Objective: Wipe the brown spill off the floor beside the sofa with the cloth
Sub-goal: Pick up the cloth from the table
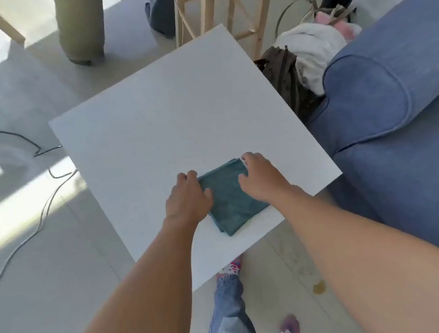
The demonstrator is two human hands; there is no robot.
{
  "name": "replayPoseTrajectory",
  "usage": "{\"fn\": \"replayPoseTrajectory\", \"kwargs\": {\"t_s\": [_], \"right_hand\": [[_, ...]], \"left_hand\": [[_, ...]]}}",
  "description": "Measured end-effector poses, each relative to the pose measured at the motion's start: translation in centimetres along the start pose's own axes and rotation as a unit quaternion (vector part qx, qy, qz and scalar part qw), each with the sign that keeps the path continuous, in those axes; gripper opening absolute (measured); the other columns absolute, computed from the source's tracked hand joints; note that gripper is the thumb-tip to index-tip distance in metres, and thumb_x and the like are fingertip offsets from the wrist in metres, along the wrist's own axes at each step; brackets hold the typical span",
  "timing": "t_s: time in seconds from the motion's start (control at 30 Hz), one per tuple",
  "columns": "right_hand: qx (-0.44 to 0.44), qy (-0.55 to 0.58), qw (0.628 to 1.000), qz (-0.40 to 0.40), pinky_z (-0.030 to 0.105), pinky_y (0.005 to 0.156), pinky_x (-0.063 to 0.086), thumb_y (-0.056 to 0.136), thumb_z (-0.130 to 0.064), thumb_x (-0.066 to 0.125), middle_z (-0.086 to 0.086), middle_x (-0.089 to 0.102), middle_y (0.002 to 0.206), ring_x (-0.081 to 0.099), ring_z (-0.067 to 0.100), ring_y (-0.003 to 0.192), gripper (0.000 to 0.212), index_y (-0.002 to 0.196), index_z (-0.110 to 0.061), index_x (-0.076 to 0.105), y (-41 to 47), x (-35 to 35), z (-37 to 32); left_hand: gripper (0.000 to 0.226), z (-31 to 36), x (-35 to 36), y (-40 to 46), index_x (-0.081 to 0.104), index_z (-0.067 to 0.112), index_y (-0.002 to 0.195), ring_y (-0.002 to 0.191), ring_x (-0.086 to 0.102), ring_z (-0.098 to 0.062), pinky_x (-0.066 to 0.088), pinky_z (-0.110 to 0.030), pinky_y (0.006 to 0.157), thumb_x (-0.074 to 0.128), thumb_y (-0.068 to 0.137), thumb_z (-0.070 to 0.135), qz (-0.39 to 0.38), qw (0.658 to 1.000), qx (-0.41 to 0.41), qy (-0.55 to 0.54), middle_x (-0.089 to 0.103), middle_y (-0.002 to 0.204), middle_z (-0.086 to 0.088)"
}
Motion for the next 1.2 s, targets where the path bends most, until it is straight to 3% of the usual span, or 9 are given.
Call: {"fn": "replayPoseTrajectory", "kwargs": {"t_s": [0.13, 0.27, 0.37, 0.43, 0.57, 0.7, 0.87, 0.97, 1.2], "right_hand": [[-0.004, -0.010, 0.998, 0.054, 0.044, 0.098, 0.049, 0.100, -0.019, 0.054, 0.009, 0.045, 0.137, 0.048, 0.029, 0.123, 0.043, 0.141, -0.012, 0.046, 2.4, 1.8, 0.5], [0.012, 0.027, 0.996, 0.081, 0.042, 0.097, 0.050, 0.099, -0.013, 0.056, 0.007, 0.053, 0.131, 0.051, 0.026, 0.120, 0.037, 0.135, -0.012, 0.051, 2.5, 2.8, 0.9], [0.021, 0.030, 0.996, 0.076, 0.039, 0.085, 0.050, 0.097, -0.008, 0.053, 0.006, 0.053, 0.115, 0.051, 0.028, 0.112, 0.009, 0.099, -0.016, 0.056, 2.2, 3.2, 1.2], [0.011, 0.025, 0.997, 0.067, 0.035, 0.076, 0.045, 0.098, -0.009, 0.051, 0.005, 0.045, 0.106, 0.049, 0.028, 0.106, 0.029, 0.074, -0.023, 0.040, 1.9, 3.4, 1.2], [-0.010, 0.090, 0.990, 0.111, 0.038, 0.069, 0.046, 0.101, -0.015, 0.048, 0.003, 0.054, 0.091, 0.055, 0.029, 0.092, 0.007, 0.095, -0.017, 0.050, 0.9, 3.0, 2.5], [-0.026, 0.161, 0.976, 0.143, 0.037, 0.055, 0.038, 0.107, -0.019, 0.042, -0.004, 0.051, 0.069, 0.050, 0.023, 0.064, 0.007, 0.102, -0.022, 0.046, -1.0, 2.2, 5.0], [0.033, 0.276, 0.944, 0.177, 0.037, 0.062, 0.044, 0.107, -0.022, 0.045, 0.004, 0.062, 0.082, 0.057, 0.021, 0.073, 0.007, 0.102, -0.023, 0.049, -3.2, 1.7, 9.7], [0.062, 0.357, 0.907, 0.212, 0.030, 0.065, 0.042, 0.104, -0.017, 0.047, -0.001, 0.062, 0.082, 0.054, 0.012, 0.074, 0.011, 0.096, -0.022, 0.052, -4.7, 1.2, 12.9], [0.115, 0.446, 0.844, 0.276, 0.038, 0.091, 0.055, 0.102, -0.014, 0.052, -0.004, 0.076, 0.100, 0.070, 0.019, 0.098, 0.021, 0.105, -0.029, 0.066, -11.6, -0.6, 21.8]], "left_hand": [[0.040, -0.2, 2.2, 2.1, 0.052, 0.020, 0.132, 0.110, 0.052, -0.025, 0.053, -0.041, 0.078, 0.060, 0.095, 0.033, 0.079, 0.996, 0.021, -0.033, 0.042, 0.126, -0.003], [0.026, -0.1, 2.5, 2.6, 0.061, 0.021, 0.118, 0.107, 0.049, -0.021, 0.052, -0.038, 0.072, 0.063, 0.093, 0.028, 0.099, 0.994, 0.021, -0.038, 0.040, 0.119, 0.001], [0.018, 0.3, 2.2, 2.9, 0.064, 0.018, 0.109, 0.111, 0.043, -0.023, 0.051, -0.039, 0.075, 0.060, 0.093, 0.025, 0.069, 0.998, 0.010, 0.000, 0.040, 0.118, -0.001], [0.020, 0.8, 2.0, 3.3, 0.064, 0.015, 0.109, 0.113, 0.040, -0.027, 0.049, -0.039, 0.085, 0.057, 0.092, 0.023, 0.050, 0.998, 0.026, 0.040, 0.041, 0.120, -0.005], [0.017, 2.2, 1.8, 3.4, 0.057, 0.015, 0.107, 0.107, 0.041, -0.028, 0.035, -0.036, 0.087, 0.047, 0.095, 0.022, 0.040, 0.996, 0.072, 0.044, 0.050, 0.099, 0.001], [0.009, 4.2, 1.7, 3.6, 0.046, 0.020, 0.105, 0.081, 0.057, -0.028, 0.047, -0.041, 0.068, 0.041, 0.101, 0.027, -0.026, 0.995, 0.085, -0.042, 0.060, 0.086, -0.005], [0.006, 8.4, 2.6, 4.2, 0.051, 0.021, 0.106, 0.080, 0.060, -0.019, 0.047, -0.034, 0.064, 0.051, 0.102, 0.025, -0.100, 0.978, 0.139, -0.115, 0.067, 0.095, -0.004], [0.004, 11.6, 4.7, 3.9, 0.056, 0.025, 0.100, 0.088, 0.065, -0.026, 0.052, -0.042, 0.072, 0.057, 0.098, 0.028, -0.150, 0.969, 0.133, -0.146, 0.070, 0.100, -0.007], [0.006, 18.9, 12.9, -0.9, 0.063, 0.013, 0.099, 0.079, 0.064, -0.024, 0.056, -0.040, 0.071, 0.066, 0.094, 0.015, -0.250, 0.941, 0.119, -0.194, 0.065, 0.093, -0.010]]}}
Point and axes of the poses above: each hand's wrist, its own y-axis towards the middle knuckle, its own x-axis out of the palm, z = x × y, the point moved 2 cm from there along y, towards the middle knuckle
